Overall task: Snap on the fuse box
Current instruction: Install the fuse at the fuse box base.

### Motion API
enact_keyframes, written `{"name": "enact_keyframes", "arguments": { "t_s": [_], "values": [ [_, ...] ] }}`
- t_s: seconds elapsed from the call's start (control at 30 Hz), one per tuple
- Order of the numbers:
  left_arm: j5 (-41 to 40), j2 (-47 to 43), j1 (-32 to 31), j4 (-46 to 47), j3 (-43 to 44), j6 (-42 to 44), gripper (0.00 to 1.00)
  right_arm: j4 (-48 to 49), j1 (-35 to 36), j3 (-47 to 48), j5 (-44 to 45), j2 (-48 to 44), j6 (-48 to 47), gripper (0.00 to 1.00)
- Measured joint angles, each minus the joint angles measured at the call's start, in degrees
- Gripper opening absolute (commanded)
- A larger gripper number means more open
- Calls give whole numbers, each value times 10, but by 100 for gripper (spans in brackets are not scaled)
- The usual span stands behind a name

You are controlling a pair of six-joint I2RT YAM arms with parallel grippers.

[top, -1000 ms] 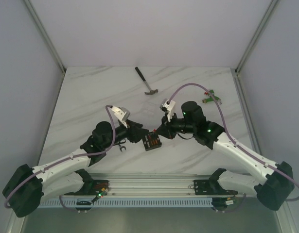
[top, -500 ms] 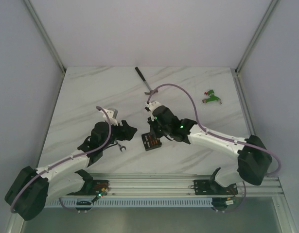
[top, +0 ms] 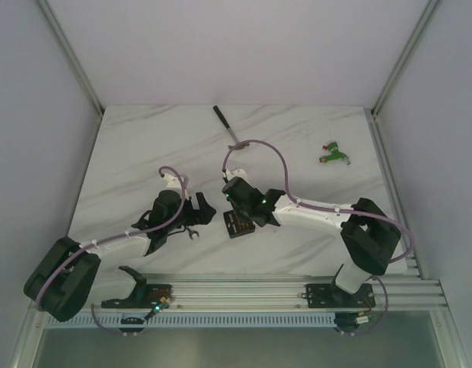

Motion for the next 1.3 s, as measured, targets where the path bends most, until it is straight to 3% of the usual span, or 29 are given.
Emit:
{"name": "enact_keyframes", "arguments": {
  "t_s": [1.03, 1.3],
  "values": [
    [0, 11, 2, -2, 3, -8, 100, -13, 1, 24, 18, 55, 16, 0],
    [0, 11, 2, -2, 5, -9, 100, -13, 2, 26, 18, 60, 21, 15]
  ]
}}
